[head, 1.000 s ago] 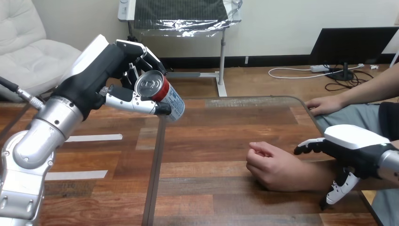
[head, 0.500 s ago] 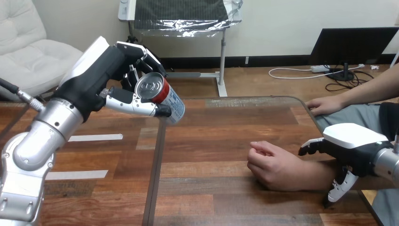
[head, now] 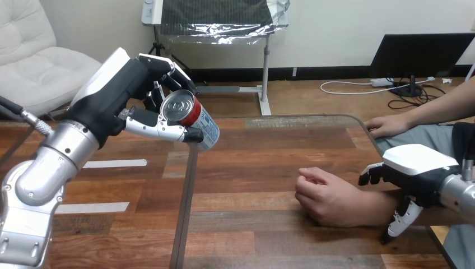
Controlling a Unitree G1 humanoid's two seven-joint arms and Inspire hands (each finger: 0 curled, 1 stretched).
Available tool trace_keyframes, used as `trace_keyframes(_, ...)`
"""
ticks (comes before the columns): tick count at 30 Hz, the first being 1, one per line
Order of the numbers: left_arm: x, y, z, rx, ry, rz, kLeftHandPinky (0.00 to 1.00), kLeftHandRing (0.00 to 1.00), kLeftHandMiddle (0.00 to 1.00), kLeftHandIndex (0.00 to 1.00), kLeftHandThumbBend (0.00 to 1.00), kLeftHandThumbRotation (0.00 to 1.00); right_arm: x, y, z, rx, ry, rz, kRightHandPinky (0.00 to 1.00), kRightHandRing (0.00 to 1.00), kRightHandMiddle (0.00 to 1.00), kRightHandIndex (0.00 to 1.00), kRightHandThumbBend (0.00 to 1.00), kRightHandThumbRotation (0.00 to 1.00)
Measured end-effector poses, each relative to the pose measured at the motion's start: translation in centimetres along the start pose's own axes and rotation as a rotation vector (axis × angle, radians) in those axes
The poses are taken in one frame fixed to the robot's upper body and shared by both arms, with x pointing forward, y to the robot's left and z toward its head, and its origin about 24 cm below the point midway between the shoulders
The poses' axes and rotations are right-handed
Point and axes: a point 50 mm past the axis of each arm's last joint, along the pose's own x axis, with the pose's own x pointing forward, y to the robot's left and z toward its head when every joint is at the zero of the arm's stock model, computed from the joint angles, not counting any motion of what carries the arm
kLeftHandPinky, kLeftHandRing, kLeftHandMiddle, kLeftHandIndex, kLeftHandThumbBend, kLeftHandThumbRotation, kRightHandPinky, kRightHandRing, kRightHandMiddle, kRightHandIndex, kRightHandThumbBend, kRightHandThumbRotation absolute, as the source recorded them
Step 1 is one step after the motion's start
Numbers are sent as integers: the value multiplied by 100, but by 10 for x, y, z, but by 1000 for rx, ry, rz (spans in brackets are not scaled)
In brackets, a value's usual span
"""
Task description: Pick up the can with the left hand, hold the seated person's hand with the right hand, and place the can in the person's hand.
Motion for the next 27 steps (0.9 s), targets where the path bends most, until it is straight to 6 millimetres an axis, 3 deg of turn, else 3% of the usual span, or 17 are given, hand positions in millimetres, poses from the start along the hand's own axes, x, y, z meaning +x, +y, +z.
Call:
trace_keyframes(14,0,0,0,1,-5,-3,21,27,33,38,63,0,10,-2,3,0,25,26,56,70,75,74,87,15)
trace_keyframes(27,-1,0,0,1,-3,-2,21,27,34,38,63,0,14,-3,4,-6,25,57,47,58,64,66,80,20)
